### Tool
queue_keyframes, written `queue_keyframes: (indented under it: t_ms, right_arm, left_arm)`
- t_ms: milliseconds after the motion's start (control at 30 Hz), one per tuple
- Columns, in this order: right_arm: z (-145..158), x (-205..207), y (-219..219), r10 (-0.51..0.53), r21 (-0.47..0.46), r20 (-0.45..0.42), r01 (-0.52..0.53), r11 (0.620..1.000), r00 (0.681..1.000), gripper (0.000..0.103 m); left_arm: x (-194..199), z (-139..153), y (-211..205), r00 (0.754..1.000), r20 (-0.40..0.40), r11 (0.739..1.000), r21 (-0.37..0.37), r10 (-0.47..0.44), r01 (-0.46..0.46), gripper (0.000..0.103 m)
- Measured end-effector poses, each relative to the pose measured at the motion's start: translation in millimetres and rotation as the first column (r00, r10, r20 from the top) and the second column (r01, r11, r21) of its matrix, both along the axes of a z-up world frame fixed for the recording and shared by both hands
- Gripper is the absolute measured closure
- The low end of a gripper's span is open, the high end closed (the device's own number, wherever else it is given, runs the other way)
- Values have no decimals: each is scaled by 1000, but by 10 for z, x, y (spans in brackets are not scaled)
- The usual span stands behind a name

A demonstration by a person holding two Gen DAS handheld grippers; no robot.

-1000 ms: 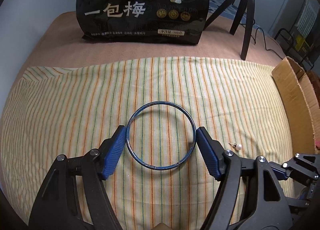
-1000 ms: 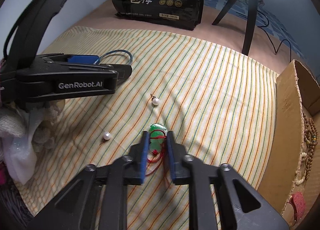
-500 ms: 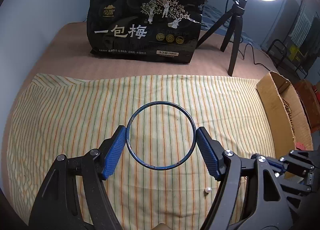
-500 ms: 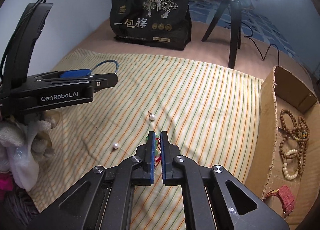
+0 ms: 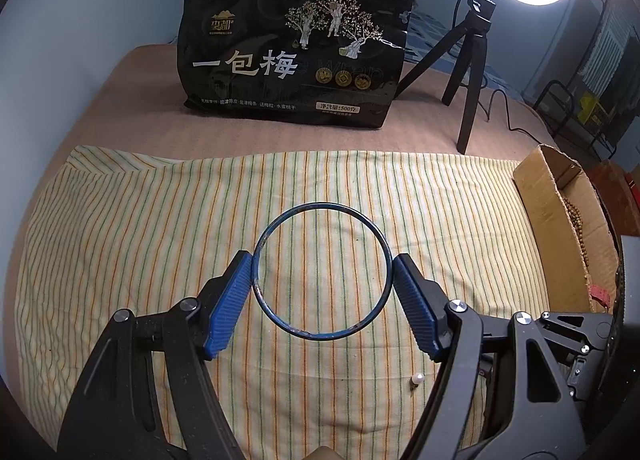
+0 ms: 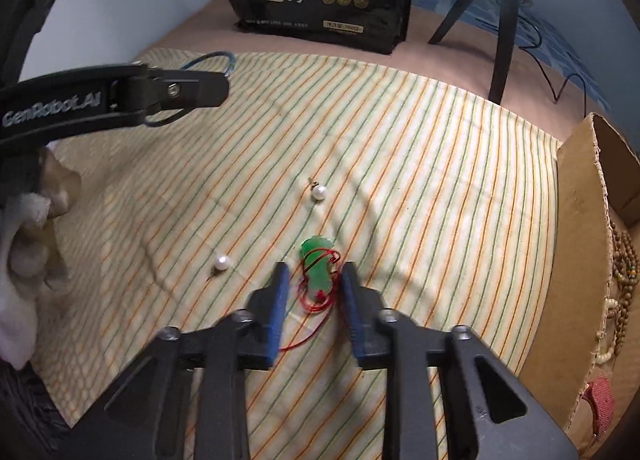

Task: Organize jewelry
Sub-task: 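Close the right tool on the green pendant while the left tool grasps the black ring, then carry the pendant and ring in both tools over the box and lower them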

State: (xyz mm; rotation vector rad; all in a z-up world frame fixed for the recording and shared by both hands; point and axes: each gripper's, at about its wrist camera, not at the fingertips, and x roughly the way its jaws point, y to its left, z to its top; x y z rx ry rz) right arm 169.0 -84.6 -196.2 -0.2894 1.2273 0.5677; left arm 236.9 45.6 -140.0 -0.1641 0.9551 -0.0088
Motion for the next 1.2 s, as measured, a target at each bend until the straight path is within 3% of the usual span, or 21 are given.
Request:
queue_keyframes:
  t_ms: [267,533,800,1200]
  right_arm:
    - [193,46,-58,-36,36,26,35,999,999,91]
    - [864,16,-381,-118,132,124,102,986,985,91]
    - [1405,-28,-833,-201,199,223,157,967,954,91]
    - [1589,60,-1717,-369,217,255,319,922,894,91]
  left_arm:
    - [-81,130,4,999,36,1000,-18,1,0,30]
    - [-235,498,-134,995,100,996,-84,-31,40,30]
    - [-450,800,-562,978,163,987,-80,-128,143,30]
    - [-503,850,-1449,945,175,951,-94,-274,294,30]
